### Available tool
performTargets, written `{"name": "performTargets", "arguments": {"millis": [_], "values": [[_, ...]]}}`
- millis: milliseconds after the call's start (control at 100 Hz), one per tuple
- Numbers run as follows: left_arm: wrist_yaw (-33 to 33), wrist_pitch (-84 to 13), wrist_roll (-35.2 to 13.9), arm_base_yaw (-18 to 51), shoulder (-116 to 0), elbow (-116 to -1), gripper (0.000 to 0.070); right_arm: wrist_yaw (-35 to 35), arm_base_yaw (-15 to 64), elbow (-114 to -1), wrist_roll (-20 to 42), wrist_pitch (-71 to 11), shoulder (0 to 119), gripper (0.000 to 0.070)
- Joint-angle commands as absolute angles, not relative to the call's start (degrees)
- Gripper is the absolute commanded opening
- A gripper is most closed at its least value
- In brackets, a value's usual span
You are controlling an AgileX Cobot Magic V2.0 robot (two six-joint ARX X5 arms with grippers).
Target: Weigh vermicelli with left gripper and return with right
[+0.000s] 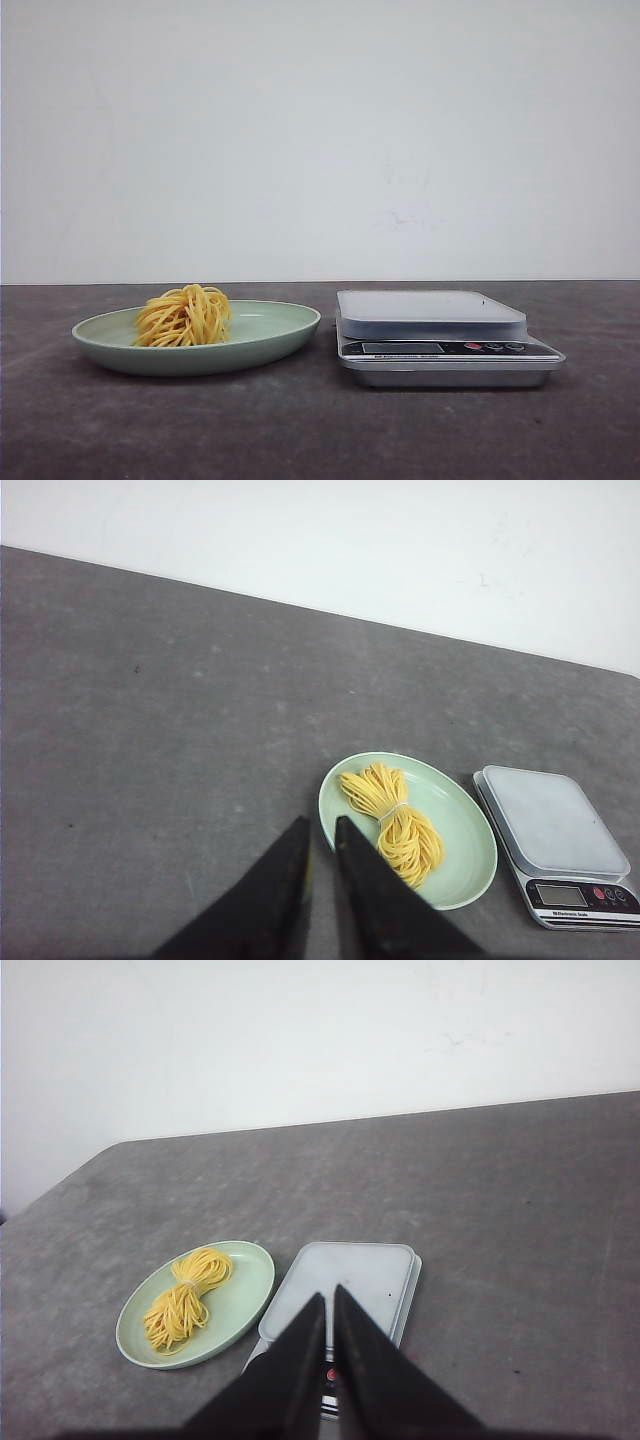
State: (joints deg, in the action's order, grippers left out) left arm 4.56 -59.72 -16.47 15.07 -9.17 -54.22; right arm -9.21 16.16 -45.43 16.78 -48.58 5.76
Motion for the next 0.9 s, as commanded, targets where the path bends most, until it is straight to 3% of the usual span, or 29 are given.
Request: {"name": "performTargets", "arguments": {"millis": [0,170,320,520,790,890], "values": [[4.47,-58.70,-15.99,15.11,-8.93,-54.81,0.0004,-9.13,16.29,-45.82,17.34,-47.90,5.72,0.0002],[5.43,-57.47,-13.23,13.82,-8.32,-54.74,0.0004,-9.15,16.29,-45.82,17.34,-47.92,5.72,0.0002],[5.50,-46.98,-9.56,8.82,-6.92,-50.24,0.0004,-9.15,16.29,-45.82,17.34,-47.90,5.72,0.0002],[4.21,-30.94,-6.61,4.84,-1.21,-34.85,0.0004,-9.13,16.29,-45.82,17.34,-47.90,5.72,0.0002],[2.52,-5.34,-7.11,3.33,-0.19,-11.35,0.0004,-8.99,16.32,-45.84,17.34,-47.68,5.69,0.0002],[2.55,-0.56,-7.03,3.29,-0.19,-5.93,0.0004,-8.99,16.32,-45.84,17.34,-47.59,5.69,0.0002]]}}
